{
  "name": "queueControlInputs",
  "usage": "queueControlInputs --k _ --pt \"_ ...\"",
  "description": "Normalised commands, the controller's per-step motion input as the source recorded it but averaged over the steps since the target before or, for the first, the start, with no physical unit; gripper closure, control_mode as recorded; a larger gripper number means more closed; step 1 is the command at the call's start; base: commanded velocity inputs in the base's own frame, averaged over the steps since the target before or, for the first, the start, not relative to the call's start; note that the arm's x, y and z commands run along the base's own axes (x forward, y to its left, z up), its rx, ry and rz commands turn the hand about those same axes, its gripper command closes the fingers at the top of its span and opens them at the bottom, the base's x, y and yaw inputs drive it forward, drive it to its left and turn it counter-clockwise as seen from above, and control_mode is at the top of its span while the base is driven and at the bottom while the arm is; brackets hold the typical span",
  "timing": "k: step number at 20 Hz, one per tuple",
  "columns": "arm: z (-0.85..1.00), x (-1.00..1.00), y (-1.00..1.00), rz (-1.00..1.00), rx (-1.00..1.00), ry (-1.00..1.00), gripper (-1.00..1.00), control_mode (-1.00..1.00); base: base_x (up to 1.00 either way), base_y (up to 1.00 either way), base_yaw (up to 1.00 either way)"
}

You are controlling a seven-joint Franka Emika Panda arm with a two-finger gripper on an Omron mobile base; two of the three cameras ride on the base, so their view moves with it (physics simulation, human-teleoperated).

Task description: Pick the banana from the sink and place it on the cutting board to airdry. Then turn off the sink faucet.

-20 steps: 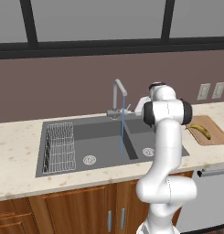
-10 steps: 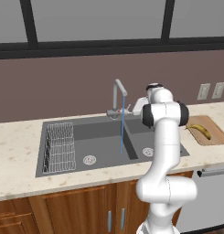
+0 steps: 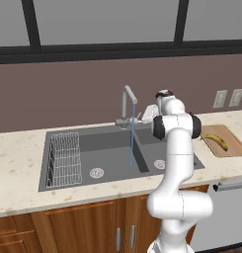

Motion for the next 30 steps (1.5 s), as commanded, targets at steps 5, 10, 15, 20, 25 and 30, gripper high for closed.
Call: queueControlInputs --k 5,10,15,20,25,30 --pt "-0.07 0.28 0.11 0.02 0.01 0.01 -1.0 -1.0 0.0 0.0 0.0" --pt "-0.05 0.27 0.27 0.04 0.02 0.0 -1.0 -1.0 0.0 0.0 0.0" --pt "0.0 0.28 0.23 0.11 0.04 0.0 -1.0 -1.0 0.0 0.0 0.0" --pt "0.04 0.11 0.37 0.28 0.09 0.02 -1.0 -1.0 0.0 0.0 0.0" --pt "0.25 0.25 0.65 0.41 0.09 0.07 -1.0 -1.0 0.0 0.0 0.0" --pt "0.41 0.24 0.82 0.38 0.0 0.05 -1.0 -1.0 0.0 0.0 0.0"
